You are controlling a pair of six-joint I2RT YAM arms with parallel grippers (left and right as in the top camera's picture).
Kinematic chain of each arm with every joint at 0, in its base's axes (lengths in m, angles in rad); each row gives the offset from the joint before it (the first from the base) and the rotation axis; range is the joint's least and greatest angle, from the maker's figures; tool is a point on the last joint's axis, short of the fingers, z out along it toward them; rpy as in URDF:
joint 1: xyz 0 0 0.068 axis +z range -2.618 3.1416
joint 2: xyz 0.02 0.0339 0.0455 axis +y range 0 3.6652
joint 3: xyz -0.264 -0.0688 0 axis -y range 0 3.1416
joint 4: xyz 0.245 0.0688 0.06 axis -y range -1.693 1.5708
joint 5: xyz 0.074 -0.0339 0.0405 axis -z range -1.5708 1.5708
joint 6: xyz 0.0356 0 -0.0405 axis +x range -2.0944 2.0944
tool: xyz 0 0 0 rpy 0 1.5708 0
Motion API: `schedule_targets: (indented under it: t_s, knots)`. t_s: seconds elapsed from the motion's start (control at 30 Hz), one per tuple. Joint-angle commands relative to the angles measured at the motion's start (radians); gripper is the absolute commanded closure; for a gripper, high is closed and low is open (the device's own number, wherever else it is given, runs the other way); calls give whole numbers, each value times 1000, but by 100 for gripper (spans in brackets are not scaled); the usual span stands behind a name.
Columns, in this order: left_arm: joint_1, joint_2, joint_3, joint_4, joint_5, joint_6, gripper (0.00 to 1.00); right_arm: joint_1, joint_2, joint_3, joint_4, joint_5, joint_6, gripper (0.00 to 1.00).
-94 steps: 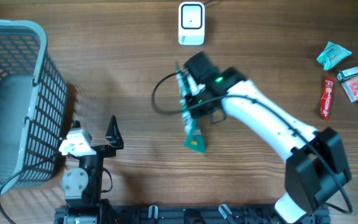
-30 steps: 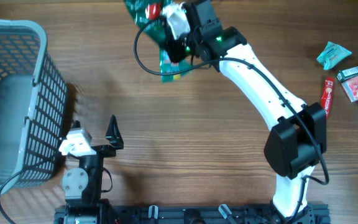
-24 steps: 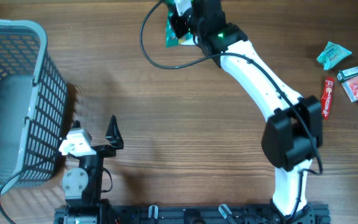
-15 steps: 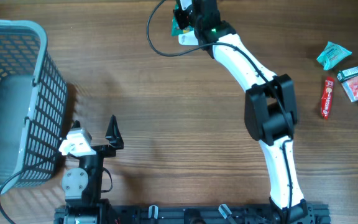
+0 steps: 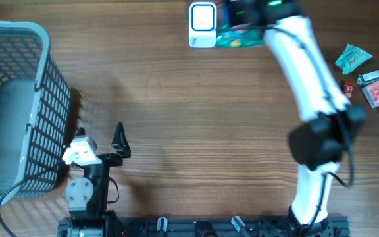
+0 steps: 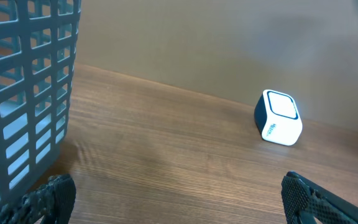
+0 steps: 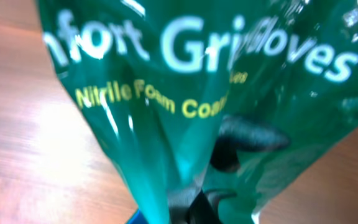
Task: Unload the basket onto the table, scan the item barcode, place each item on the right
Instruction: 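Carry the glove bag to the right edge and release it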
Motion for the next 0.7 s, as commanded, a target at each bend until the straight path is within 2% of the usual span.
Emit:
schedule_targets:
  t_s: [0.0, 0.07, 0.17, 0.23, 0.33, 0.5, 0.63, 0.67]
  knots:
    - [-3, -5, -5, 0, 8, 19, 0, -184, -21, -13, -150, 75, 85, 96]
    - [-3, -5, -5, 0, 8, 19, 0, -270, -9, -76, -167, 71, 84, 96]
    - [-3, -5, -5, 0, 8, 19, 0, -396, 21, -219, -80, 70, 77, 95]
    - [-3, -5, -5, 0, 8, 19, 0, -467, 40, -355, 24, -77, -34, 96]
    - [-3, -5, -5, 0, 8, 19, 0, -504, 49, -483, 133, -204, -51, 96]
    - [-3, -5, -5, 0, 8, 19, 0, -541, 93, -526, 147, -125, -91, 95]
    - [-3, -5, -5, 0, 8, 19, 0, -644, 127, -525, 144, 45, 29, 91]
    - [-3, -5, -5, 0, 8, 19, 0, -671, 126, -515, 131, 39, 40, 82]
